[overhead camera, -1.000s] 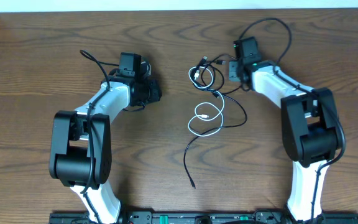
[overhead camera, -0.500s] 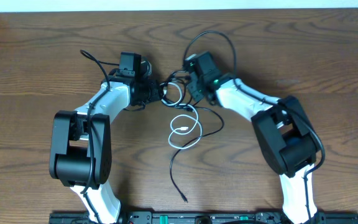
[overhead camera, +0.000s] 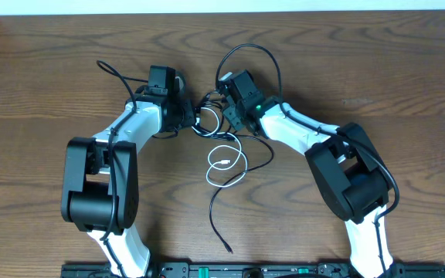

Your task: Untangle cables

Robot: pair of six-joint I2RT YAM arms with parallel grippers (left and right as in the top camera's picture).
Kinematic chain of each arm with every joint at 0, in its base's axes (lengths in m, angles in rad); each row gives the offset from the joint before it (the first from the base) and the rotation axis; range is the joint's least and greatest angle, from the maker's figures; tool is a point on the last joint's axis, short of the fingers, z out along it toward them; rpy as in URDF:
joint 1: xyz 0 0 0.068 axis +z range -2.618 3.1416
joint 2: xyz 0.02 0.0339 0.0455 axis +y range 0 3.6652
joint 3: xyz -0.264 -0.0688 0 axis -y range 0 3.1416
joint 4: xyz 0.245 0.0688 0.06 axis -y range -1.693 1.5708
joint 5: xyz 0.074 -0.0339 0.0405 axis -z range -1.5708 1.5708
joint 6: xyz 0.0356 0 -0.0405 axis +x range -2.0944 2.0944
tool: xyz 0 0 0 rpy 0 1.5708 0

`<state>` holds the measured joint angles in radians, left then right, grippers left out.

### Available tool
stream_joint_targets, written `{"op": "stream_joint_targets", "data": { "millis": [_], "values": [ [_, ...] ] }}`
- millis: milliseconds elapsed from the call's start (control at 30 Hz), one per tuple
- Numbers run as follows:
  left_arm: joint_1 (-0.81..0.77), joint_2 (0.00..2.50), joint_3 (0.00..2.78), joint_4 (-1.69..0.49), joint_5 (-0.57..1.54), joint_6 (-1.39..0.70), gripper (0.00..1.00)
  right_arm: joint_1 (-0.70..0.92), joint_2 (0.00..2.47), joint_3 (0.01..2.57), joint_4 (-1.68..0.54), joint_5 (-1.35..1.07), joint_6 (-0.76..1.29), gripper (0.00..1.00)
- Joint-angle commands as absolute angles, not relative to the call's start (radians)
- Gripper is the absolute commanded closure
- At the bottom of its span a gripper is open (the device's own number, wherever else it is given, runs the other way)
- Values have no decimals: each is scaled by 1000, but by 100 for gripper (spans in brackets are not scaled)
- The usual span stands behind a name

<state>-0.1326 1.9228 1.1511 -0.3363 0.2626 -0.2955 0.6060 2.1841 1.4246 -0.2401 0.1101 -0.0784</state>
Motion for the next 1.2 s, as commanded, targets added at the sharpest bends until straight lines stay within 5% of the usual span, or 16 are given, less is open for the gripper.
{"op": "stream_joint_targets", "data": {
  "millis": [0,600,1167],
  "values": [
    [-128,1942,1145,-342,222,-298,79,578,2328,1330,-307,197,-38,39],
    [-131,1988,1128,-325,60,-358,79,570,2328,1330,-312,200,-17,34],
    [-130,2027,1130,-312,39,-357,79,472,2328,1328,-412,420,255,28]
  ]
}}
